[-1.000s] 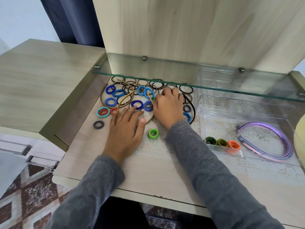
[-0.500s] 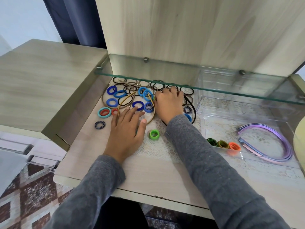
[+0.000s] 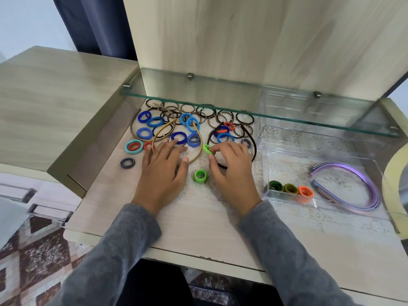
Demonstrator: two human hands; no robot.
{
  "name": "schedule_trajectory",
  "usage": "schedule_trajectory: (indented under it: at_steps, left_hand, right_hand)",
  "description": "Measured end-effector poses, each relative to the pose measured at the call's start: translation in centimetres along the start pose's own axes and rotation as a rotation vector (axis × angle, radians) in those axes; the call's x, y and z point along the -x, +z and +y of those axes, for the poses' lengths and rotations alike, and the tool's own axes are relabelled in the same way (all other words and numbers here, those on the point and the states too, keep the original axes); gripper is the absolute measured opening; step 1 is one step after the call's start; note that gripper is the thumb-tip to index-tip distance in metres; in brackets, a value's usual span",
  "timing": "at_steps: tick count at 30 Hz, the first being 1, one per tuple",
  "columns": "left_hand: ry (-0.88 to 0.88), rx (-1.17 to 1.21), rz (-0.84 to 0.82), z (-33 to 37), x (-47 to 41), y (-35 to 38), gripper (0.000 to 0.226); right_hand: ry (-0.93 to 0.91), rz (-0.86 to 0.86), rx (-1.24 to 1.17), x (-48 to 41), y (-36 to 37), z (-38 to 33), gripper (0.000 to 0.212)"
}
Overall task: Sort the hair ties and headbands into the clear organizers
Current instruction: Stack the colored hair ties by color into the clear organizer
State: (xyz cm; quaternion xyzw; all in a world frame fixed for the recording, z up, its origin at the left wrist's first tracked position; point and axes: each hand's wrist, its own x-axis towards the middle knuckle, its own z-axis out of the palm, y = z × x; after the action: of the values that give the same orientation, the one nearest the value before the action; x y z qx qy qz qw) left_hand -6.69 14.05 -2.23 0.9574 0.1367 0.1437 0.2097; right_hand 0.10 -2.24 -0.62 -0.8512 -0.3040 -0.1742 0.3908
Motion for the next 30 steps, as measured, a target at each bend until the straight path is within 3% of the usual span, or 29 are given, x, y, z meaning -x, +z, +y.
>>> schedule_trajectory:
  at_steps: [21,30]
  left_hand:
    - [-0.011,-0.021,0.002,0.1,0.1,0.0,0.054]
    - [-0.005,-0.026,0.001,-0.1,0.1,0.1,0.059]
  right_hand:
    - [-0.165,-0.138,-0.020,2.2,-1.5,-0.4,0.011]
    - [-0.146,-0.184,-0.015,2.3,-1.3,-0.3,0.015]
